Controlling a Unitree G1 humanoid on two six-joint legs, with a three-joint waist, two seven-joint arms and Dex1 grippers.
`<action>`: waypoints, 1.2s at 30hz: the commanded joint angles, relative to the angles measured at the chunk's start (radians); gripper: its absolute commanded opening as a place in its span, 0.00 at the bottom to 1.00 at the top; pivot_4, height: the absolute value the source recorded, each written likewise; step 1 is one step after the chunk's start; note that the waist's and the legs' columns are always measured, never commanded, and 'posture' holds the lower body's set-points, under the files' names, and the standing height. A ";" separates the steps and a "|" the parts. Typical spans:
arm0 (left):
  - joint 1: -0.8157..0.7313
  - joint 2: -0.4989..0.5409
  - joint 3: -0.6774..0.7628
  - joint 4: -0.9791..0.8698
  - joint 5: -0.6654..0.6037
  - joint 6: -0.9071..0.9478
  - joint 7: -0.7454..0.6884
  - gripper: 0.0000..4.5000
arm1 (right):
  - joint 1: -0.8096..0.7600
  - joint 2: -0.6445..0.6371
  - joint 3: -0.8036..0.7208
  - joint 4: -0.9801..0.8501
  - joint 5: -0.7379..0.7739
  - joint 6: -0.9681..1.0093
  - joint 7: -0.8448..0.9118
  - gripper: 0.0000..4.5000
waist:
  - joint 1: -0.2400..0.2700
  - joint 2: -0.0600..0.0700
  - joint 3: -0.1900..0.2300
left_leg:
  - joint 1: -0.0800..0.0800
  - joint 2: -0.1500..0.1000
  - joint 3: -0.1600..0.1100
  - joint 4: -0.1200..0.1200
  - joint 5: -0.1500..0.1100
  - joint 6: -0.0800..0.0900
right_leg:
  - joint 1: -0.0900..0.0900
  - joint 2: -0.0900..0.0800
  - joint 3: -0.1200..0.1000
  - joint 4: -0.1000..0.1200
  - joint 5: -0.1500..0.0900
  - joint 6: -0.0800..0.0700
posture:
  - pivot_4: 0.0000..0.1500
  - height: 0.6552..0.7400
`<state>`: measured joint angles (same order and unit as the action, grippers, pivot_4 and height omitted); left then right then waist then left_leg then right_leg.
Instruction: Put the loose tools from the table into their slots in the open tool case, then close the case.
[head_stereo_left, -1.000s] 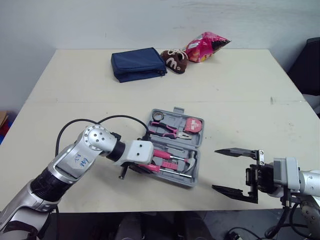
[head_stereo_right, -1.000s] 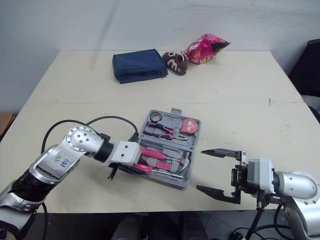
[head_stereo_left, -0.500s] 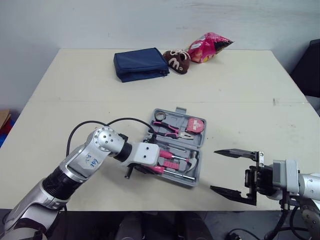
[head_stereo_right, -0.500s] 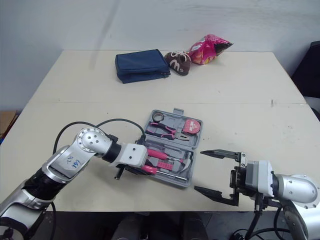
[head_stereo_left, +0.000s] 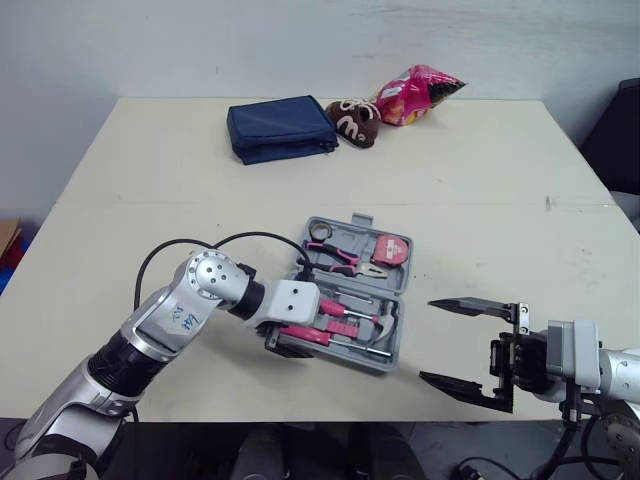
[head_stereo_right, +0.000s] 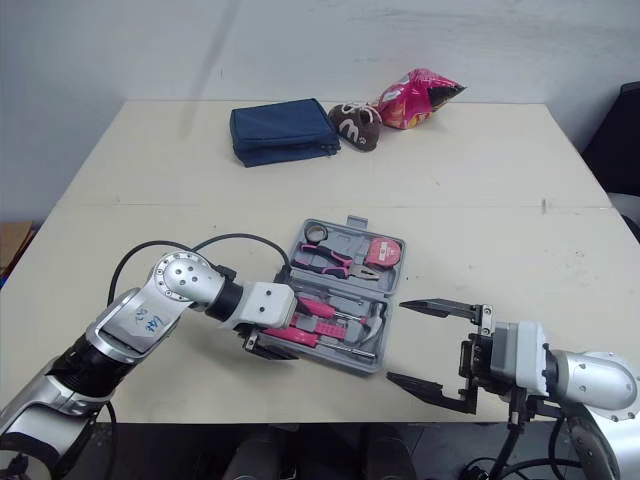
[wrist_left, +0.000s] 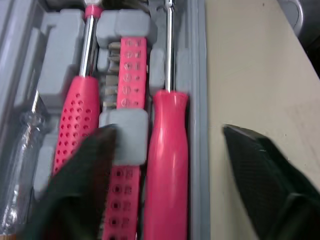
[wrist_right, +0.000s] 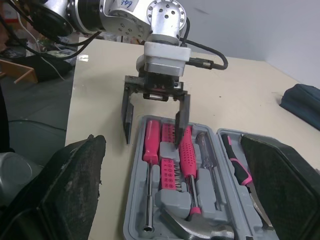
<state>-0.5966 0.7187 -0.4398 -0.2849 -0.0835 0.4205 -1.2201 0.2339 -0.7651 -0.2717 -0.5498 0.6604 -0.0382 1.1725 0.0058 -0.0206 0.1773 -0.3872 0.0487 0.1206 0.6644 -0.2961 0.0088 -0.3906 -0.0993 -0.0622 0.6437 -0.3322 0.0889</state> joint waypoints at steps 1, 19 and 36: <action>0.019 0.005 0.089 -0.068 -0.093 -0.018 -0.024 0.87 | 0.015 -0.009 -0.035 -0.046 0.032 0.015 -0.005 1.00 | -0.001 0.000 0.000 | 0.000 0.000 0.000 0.000 0.000 0.000 | 0.000 0.000 0.000 0.000 0.000 0.000 | 1.00 1.00; 0.188 -0.151 0.161 0.198 -0.117 -0.250 0.057 0.01 | 0.006 0.000 -0.033 -0.029 0.016 0.026 -0.001 1.00 | -0.002 0.001 0.000 | 0.000 0.000 0.000 0.000 0.000 0.001 | 0.000 -0.001 0.000 0.000 0.000 0.000 | 1.00 1.00; 0.212 -0.076 0.004 0.226 0.044 -0.123 0.074 0.01 | -0.001 0.028 -0.023 -0.003 -0.014 0.009 -0.002 1.00 | -0.006 0.001 0.000 | 0.005 0.000 -0.001 0.000 -0.002 0.003 | 0.006 -0.002 -0.001 -0.001 0.000 0.000 | 1.00 1.00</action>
<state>-0.4211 0.6054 -0.3652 -0.1105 -0.1465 0.2321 -1.1481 0.2384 -0.7401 -0.2841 -0.5450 0.6439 -0.0088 1.1729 -0.0001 -0.0196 0.1769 -0.3792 0.0490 0.1196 0.6633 -0.2987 0.0122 -0.3824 -0.1018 -0.0634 0.6421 -0.3321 0.0891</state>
